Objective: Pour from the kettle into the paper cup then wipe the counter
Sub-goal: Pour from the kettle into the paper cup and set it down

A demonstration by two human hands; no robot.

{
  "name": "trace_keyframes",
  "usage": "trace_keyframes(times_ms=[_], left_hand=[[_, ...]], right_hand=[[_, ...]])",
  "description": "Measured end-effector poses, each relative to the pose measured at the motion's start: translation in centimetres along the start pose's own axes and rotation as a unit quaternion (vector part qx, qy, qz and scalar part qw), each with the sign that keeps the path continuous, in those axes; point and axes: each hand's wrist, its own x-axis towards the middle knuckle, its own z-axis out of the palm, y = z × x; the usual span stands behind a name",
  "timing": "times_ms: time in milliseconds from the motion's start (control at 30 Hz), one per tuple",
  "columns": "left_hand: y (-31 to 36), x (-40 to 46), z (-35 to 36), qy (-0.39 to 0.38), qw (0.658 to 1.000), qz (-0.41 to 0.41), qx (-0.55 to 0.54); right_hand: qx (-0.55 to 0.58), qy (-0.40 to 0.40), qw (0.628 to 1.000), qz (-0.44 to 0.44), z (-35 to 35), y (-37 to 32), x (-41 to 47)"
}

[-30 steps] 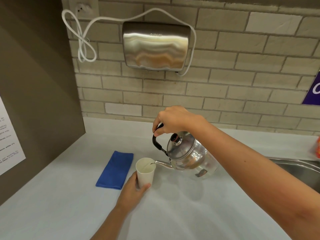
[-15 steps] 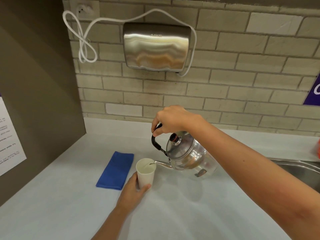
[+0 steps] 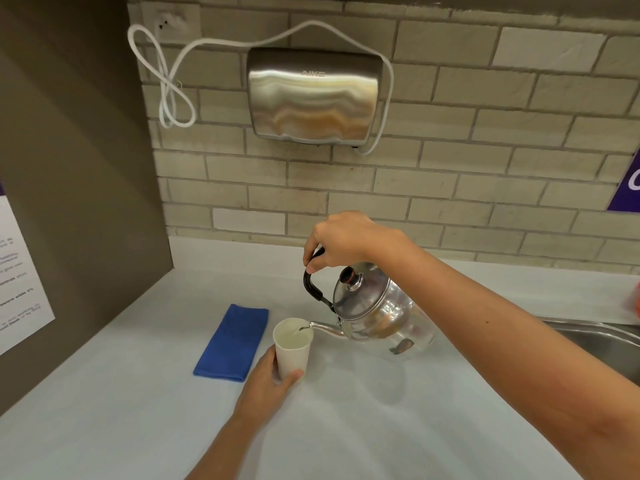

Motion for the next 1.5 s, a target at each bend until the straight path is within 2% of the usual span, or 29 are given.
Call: trace_keyframes(times_ms=[933, 1200, 1367, 1500], left_hand=[[0.1, -0.1, 0.0, -0.002, 1.0, -0.003, 0.001], [0.4, -0.3, -0.1, -0.003, 1.0, 0.0, -0.028], [0.8, -0.4, -0.1, 0.001, 1.0, -0.004, -0.028], [1.1, -0.6, -0.2, 0.0, 1.0, -0.009, -0.02]], right_hand=[[0.0, -0.013, 1.0, -0.005, 0.2, -0.1, 0.6], [0.146, 0.017, 0.987, 0.062, 2.2, 3.8, -1.2], [0.275, 0.072, 0.947, 0.15, 3.4, 7.6, -2.1], [0.285, 0.127, 0.927, 0.207, 6.5, 8.1, -0.3]])
